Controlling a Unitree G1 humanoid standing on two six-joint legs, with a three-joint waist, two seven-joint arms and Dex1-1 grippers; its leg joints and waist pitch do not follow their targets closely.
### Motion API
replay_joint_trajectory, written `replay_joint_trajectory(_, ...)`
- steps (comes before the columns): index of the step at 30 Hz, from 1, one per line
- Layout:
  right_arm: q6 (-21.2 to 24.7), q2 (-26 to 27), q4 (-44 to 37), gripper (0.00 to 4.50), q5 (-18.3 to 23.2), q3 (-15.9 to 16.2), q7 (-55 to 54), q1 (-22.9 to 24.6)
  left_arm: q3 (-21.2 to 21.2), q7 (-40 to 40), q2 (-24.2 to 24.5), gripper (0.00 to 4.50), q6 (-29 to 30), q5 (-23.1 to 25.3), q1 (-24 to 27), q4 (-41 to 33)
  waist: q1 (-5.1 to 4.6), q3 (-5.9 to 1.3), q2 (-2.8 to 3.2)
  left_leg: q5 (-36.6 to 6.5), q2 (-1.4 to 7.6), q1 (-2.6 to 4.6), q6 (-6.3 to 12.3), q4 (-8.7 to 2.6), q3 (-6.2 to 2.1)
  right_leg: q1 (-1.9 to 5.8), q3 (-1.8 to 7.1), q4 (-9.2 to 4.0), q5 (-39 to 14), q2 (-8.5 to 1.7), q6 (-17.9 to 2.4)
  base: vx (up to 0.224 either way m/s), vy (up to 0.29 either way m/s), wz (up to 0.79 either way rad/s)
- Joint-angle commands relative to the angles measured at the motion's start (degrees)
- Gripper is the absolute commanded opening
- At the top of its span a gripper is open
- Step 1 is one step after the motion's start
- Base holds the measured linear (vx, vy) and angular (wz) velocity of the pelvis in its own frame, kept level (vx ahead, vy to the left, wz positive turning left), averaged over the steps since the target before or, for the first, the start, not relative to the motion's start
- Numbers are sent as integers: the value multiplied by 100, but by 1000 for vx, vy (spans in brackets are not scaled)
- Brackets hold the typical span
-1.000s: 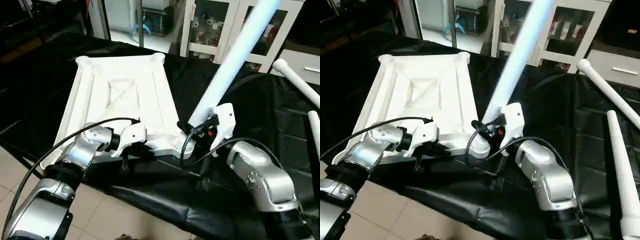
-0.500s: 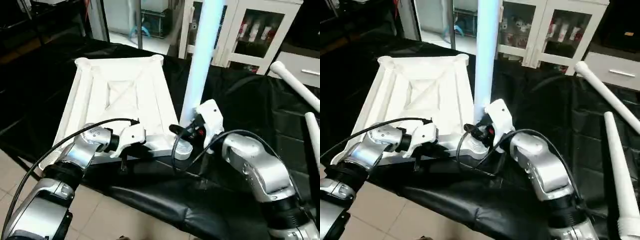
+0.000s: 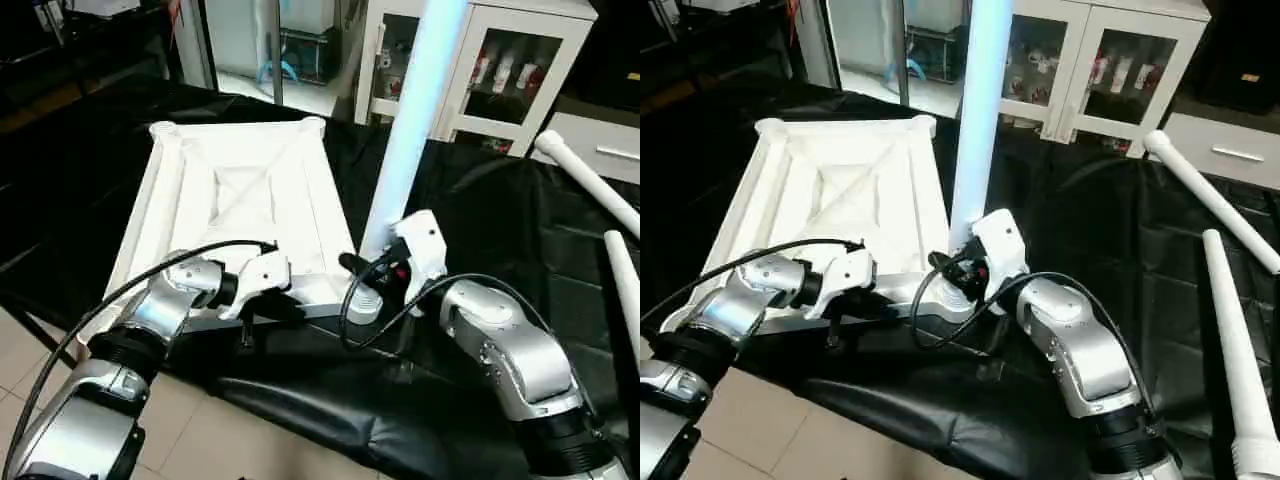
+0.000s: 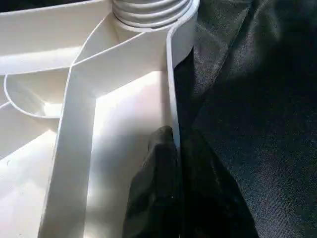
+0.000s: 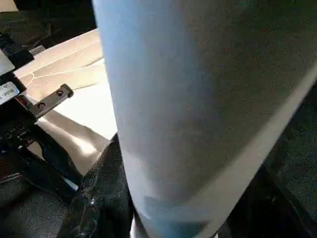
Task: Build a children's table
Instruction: Pick table leg
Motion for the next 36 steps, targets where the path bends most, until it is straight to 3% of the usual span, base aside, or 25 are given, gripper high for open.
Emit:
replay_joint_trajectory(1,339,37,1153,185,-402,-22,-502,213,193,302,-71,0,166,-142,46,62,-70,-139,53,-2521,560,105,-644,-672,-405,6,335,-532,-2233,-452,-1038,0,0,0)
replay_joint_trajectory(2,253,113,1339,185,-474,-99,-691,74,219,433,-112,0,258,-132,53,82,-94,-134,80,-2660,552,114,-679,-671,-421,-7,326,-548,-2420,-455,-1029,0,0,0)
replay_joint_trajectory(4,95,250,1708,185,-558,-263,-1043,-198,271,770,-224,0,460,-97,80,61,-111,-124,78,-2814,556,122,-686,-680,-441,-7,313,-565,-2612,-454,-964,0,0,0)
replay_joint_trajectory(5,-103,442,2245,185,-636,-545,-1649,-605,427,1216,-516,0,966,-214,170,-182,-209,-119,89,-2998,548,110,-708,-686,-468,-14,292,-574,-2785,-462,-952,0,0,0)
replay_joint_trajectory(7,-234,527,2481,184,-644,-683,-1919,-783,487,1444,-698,0,1229,-265,212,-370,-272,-133,40,-2927,537,77,-631,-679,-505,33,264,-593,-2958,-475,-894,0,0,0)
replay_joint_trajectory(8,-314,580,2609,184,-635,-775,-2092,-870,494,1631,-817,0,1369,-239,218,-479,-270,-138,77,-2706,541,54,-551,-674,-492,34,290,-610,-2818,-488,-912,0,0,0)
replay_joint_trajectory(10,-374,617,2715,184,-629,-839,-2218,-939,489,1808,-926,0,1474,-196,209,-560,-254,-129,30,-2630,539,100,-497,-655,-433,-27,304,-640,-2713,-459,-950,0,0,0)
replay_joint_trajectory(12,-557,737,3080,184,-658,-943,-2539,-1113,559,2382,-1317,0,1897,-152,134,-733,-256,-124,53,-2641,521,102,-441,-645,-419,-28,301,-652,-2785,-455,-957,0,0,0)
replay_joint_trajectory(16,-861,944,3784,184,-706,-1023,-3020,-1461,669,3336,-2022,0,2478,-149,-4,-844,-246,-153,50,-2264,527,81,-418,-657,-386,28,288,-605,-1999,-426,-1156,0,0,0)
replay_joint_trajectory(17,-1037,1045,4126,184,-738,-1071,-3324,-1655,792,4012,-2398,0,2657,-110,-101,-768,-243,-175,46,-1982,524,59,-360,-653,-359,66,278,-568,-1542,-421,-1270,0,0,0)
replay_joint_trajectory(18,-1132,1102,4298,184,-724,-1118,-3455,-1754,842,4327,-2568,0,2736,-86,-144,-732,-249,-179,42,-1897,526,52,-339,-644,-357,83,278,-557,-1429,-426,-1317,51,13,2)
replay_joint_trajectory(22,-1278,1245,4654,184,-629,-1289,-3745,-1960,935,5068,-2933,0,2794,-31,-279,-502,-198,-218,56,-1327,515,50,-92,-596,-319,141,268,-526,-779,-423,-1455,0,0,0)
replay_joint_trajectory(23,-1342,1302,4791,184,-563,-1394,-3836,-2027,955,5264,-3038,0,2823,-22,-300,-438,-182,-235,31,-1051,504,42,56,-575,-300,174,260,-493,-434,-420,-1521,0,0,0)
replay_joint_trajectory(25,-1410,1328,4915,184,-536,-1467,-3883,-2086,949,5312,-3092,0,2897,-15,-274,-468,-153,-248,27,-781,504,34,233,-548,-289,191,257,-464,-192,-443,-1585,0,0,0)
replay_joint_trajectory(28,-1594,1357,5211,184,-506,-1620,-3879,-2234,927,5313,-3083,0,3036,34,-189,-606,-159,-237,31,-754,515,19,390,-555,-293,203,238,-477,-341,-442,-1603,0,0,0)
replay_joint_trajectory(30,-1750,1365,5423,184,-500,-1718,-3889,-2348,930,5370,-3038,0,3088,47,-172,-624,-172,-217,36,-1005,524,28,326,-574,-299,181,235,-520,-738,-443,-1565,0,0,0)
replay_joint_trajectory(32,-1836,1375,5514,184,-491,-1760,-3837,-2409,919,5384,-3006,0,3088,30,-175,-594,-208,-205,46,-1344,533,45,141,-613,-325,160,225,-553,-1130,-420,-1446,0,0,0)
replay_joint_trajectory(36,-2002,1394,5572,184,-539,-1703,-3651,-2463,892,5381,-2949,0,3101,-5,-144,-617,-228,-204,37,-1496,524,51,-4,-631,-327,141,228,-554,-1083,-412,-1361,0,0,0)
